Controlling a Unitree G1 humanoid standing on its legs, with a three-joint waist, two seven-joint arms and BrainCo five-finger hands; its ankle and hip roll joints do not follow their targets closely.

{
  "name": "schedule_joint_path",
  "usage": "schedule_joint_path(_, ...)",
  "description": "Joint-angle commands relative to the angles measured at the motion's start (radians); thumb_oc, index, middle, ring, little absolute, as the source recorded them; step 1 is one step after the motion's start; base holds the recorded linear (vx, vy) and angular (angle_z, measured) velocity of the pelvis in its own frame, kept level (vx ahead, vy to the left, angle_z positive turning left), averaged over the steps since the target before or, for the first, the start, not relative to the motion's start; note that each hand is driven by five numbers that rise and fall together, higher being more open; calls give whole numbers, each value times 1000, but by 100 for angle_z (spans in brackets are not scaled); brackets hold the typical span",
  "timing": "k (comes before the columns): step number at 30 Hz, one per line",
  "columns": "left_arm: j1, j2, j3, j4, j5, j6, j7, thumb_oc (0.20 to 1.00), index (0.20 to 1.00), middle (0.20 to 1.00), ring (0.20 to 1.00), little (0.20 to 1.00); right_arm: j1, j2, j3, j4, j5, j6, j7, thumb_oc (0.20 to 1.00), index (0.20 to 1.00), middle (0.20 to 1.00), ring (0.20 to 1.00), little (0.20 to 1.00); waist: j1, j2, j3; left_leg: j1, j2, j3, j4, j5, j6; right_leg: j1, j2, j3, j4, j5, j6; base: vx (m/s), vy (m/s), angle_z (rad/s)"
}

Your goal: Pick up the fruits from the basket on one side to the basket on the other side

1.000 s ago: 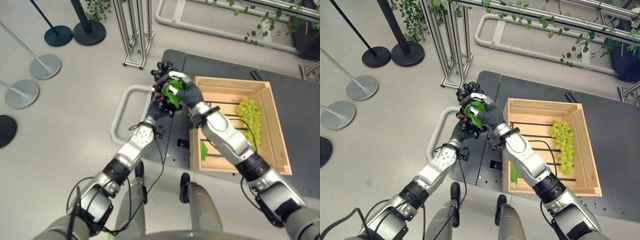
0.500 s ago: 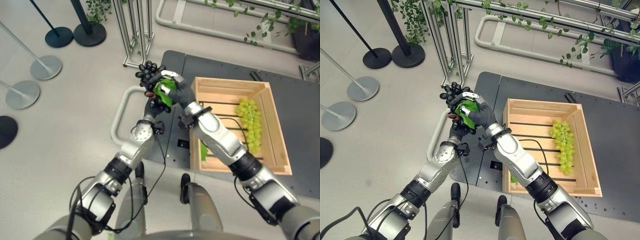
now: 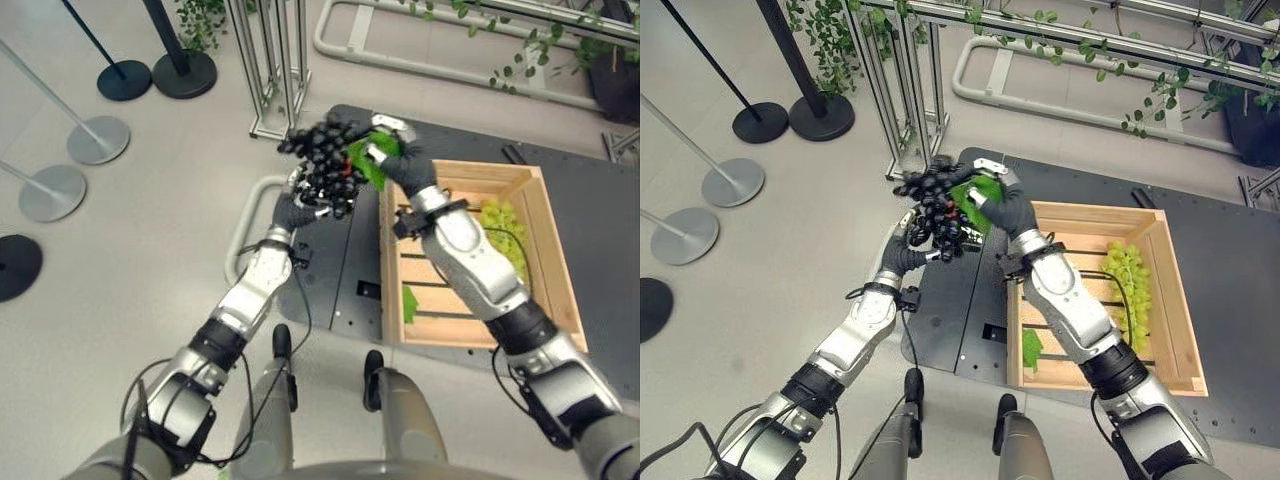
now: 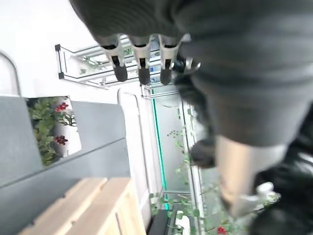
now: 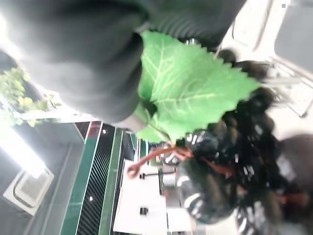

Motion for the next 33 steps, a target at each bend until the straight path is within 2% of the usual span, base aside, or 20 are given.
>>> schedule_joint_path(1,34,6,23,-62,18,-67,-22,1000,1000,1000,1000,1000,1,-3,-75,-71,-37,-86,8,200,200,200,200,200,-1,-32,-82,16,14,-63,108,-210,-25,29,-34,38,-163,70,57,0,0,0)
schedule_joint_path(5,100,48,79,-99,36,-69,-50,1000,1000,1000,1000,1000,0,-86,-144,-28,-55,-68,17,200,200,200,200,200,6,-37,-86,14,13,-66,107,-211,-25,29,-33,33,-163,69,57,0,0,0)
schedule_joint_path(11,163,102,132,-146,80,-67,-90,1000,1000,1000,1000,1000,1,-190,-176,-1,-44,-44,78,200,200,200,200,200,16,-41,-93,17,14,-69,102,-210,-28,33,-33,27,-166,68,58,0,0,0)
schedule_joint_path(14,183,138,149,-173,110,-65,-121,1000,1000,1000,1000,1000,-19,-276,-160,30,-29,-17,137,200,200,200,200,200,20,-45,-100,20,13,-70,102,-211,-31,38,-33,24,-166,65,59,0,0,0)
schedule_joint_path(20,165,173,138,-178,127,-63,-159,1000,1000,1000,1000,1000,-109,-380,-79,63,34,11,205,200,200,200,200,200,22,-49,-110,27,13,-68,102,-211,-35,50,-35,20,-167,63,62,2,1,1)
schedule_joint_path(26,122,167,109,-170,114,-62,-162,1000,1000,1000,1000,1000,-141,-374,-54,61,53,10,205,200,200,200,200,200,18,-49,-121,38,13,-68,100,-215,-36,62,-35,18,-170,61,63,3,2,1)
schedule_joint_path(33,3,80,15,-114,93,-55,-134,1000,1000,1000,1000,1000,-127,-262,-46,95,8,8,157,200,200,200,200,200,9,-47,-131,42,12,-71,105,-218,-32,69,-36,17,-168,59,62,1,1,1)
